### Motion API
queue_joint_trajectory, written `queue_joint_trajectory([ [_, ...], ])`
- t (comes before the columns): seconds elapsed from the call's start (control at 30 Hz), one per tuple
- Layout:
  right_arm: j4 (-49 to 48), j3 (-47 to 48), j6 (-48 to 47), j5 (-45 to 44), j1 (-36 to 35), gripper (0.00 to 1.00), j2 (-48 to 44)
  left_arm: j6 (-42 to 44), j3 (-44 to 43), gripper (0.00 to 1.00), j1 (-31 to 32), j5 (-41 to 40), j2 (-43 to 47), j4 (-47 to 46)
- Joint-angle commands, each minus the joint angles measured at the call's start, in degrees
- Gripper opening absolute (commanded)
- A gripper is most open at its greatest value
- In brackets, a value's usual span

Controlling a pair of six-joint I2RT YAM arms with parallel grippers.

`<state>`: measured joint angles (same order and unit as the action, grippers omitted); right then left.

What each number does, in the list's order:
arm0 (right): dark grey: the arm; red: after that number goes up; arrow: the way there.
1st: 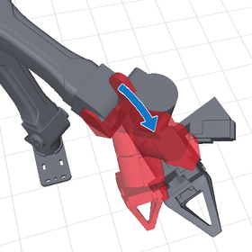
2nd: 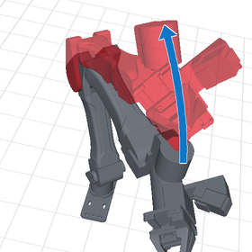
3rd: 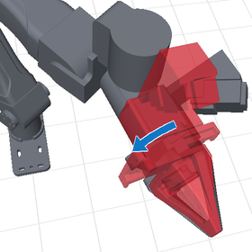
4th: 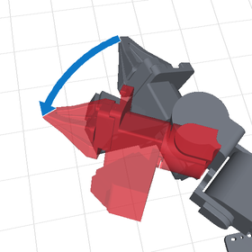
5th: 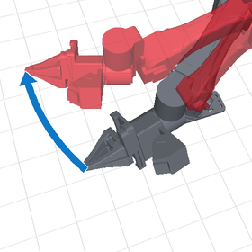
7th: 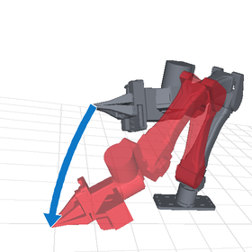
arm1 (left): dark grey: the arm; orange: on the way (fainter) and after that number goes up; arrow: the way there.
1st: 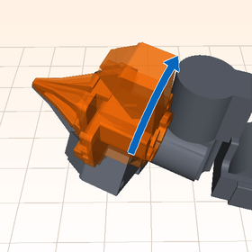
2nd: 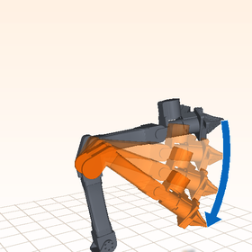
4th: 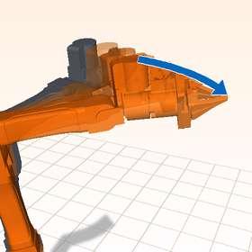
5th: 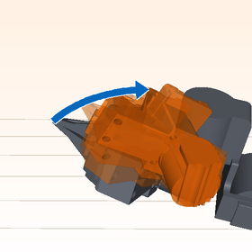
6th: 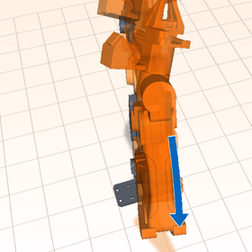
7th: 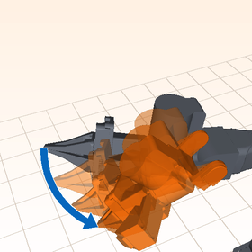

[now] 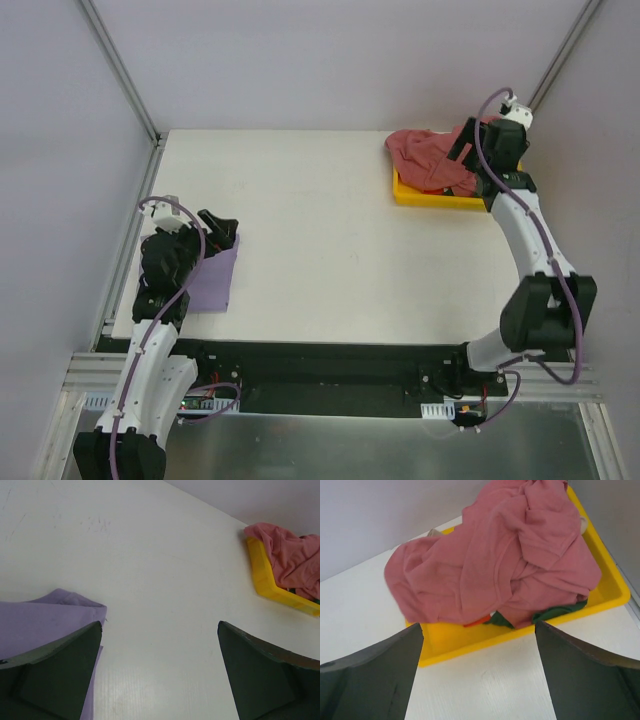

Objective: Fold and stack the t-shirts
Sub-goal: Grab crumpled tshirt from bin with the right arm

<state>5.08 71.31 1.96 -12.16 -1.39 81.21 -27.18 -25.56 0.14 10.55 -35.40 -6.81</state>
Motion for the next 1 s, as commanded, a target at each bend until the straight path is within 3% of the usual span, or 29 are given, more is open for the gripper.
queue_joint_trajectory([
  [0.0, 12.2, 16.2, 3.0, -8.2, 0.2, 0.96, 15.5, 0.4, -1.7, 0.99, -0.3, 2.2, -0.9, -3.6],
  [0.3, 25.4, 53.3, 3.5, -12.7, 0.3, 0.96, 45.2, -0.3, -1.8, 0.99, -0.3, 2.9, -2.5, -4.6],
  [0.4, 25.5, 54.6, 5.2, -14.6, 0.5, 0.97, 47.5, 0.1, -1.8, 0.99, -0.3, 3.4, -2.3, -4.6],
  [0.53, 21.3, 48.9, 6.5, -14.4, 0.8, 0.99, 47.1, -0.3, -1.5, 0.99, -0.2, 1.3, -2.6, -4.5],
  [0.63, 20.4, 48.9, 6.6, -11.8, 1.2, 0.77, 48.3, -0.4, -1.9, 0.99, -0.3, 1.6, -3.4, -4.4],
  [0.73, 20.3, 51.3, 3.9, -8.9, 1.2, 0.66, 50.0, -0.2, -2.0, 0.99, -0.2, 0.9, -3.8, -4.2],
  [0.8, 21.9, 53.7, 3.4, -9.7, 1.1, 0.51, 51.0, -0.2, -2.2, 0.99, -0.2, 0.3, -3.9, -3.7],
  [0.87, 22.8, 54.9, 3.1, -9.4, 1.1, 0.30, 51.2, 0.1, -2.5, 0.99, -0.3, 0.0, -3.8, -3.4],
  [0.9, 22.8, 54.8, 2.8, -8.0, 1.1, 0.01, 50.6, 0.2, -2.5, 0.99, -0.2, -0.1, -3.6, -3.1],
  [0.97, 22.8, 54.5, 2.1, -4.9, 1.2, 0.01, 49.1, 0.5, -2.6, 0.99, -0.3, -0.4, -3.0, -2.9],
])
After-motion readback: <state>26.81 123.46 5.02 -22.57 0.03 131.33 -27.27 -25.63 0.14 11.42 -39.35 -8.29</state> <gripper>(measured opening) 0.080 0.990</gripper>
